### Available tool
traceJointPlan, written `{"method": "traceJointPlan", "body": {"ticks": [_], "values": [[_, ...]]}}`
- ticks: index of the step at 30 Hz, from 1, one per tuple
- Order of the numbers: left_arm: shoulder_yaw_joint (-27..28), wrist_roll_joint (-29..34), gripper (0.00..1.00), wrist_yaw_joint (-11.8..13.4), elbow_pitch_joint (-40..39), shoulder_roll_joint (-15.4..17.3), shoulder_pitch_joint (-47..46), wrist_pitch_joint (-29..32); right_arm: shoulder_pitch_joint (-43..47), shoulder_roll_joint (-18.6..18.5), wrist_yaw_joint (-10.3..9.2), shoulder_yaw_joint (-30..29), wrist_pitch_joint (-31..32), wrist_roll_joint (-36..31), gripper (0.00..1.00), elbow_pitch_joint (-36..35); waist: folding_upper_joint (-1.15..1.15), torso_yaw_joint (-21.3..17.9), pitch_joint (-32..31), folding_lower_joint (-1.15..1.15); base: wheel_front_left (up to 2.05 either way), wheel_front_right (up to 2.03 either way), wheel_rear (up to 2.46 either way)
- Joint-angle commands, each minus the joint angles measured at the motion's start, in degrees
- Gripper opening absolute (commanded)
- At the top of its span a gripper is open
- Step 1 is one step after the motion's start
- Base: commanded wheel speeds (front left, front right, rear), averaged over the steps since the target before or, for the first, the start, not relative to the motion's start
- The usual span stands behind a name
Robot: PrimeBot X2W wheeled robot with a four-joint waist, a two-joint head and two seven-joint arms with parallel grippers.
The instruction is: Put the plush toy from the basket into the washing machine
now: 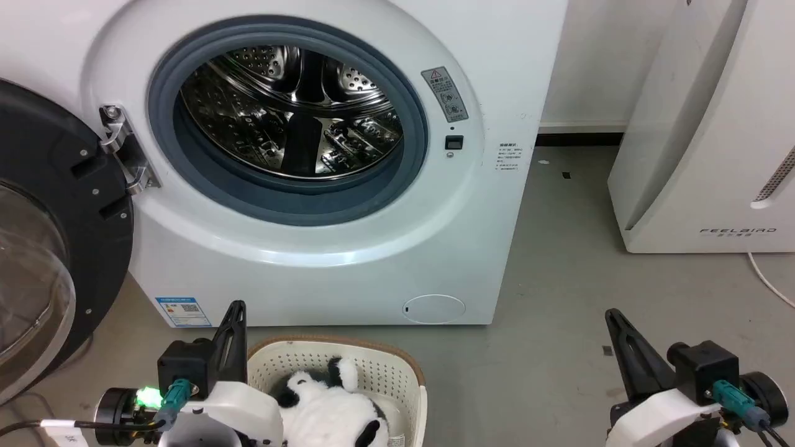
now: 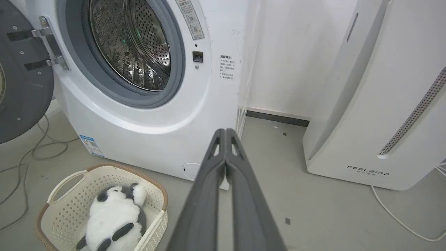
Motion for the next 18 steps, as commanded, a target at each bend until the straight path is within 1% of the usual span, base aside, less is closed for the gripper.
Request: {"method": "traceJointPlan", "body": {"ticks": [1, 17, 18], "values": [[0.0, 0.1, 0.0, 0.2, -0.2, 0.0, 0.4, 0.0, -0.8, 0.0, -0.05, 0.0, 0.1, -0.4, 0.0, -0.2, 0.0, 0.0, 0.0, 0.0, 0.0, 0.0, 0.0], [0.0, 0.0, 0.0, 0.0, 0.0, 0.0, 0.0, 0.0, 0.0, 0.0, 0.0, 0.0, 0.0, 0.1, 0.0, 0.0, 0.0, 0.0, 0.0, 0.0, 0.0, 0.0, 0.0], [0.0, 0.0, 1.0, 0.0, 0.0, 0.0, 0.0, 0.0, 0.0, 0.0, 0.0, 0.0, 0.0, 0.1, 1.0, 0.0, 0.0, 0.0, 0.0, 0.0, 0.0, 0.0, 0.0]]}}
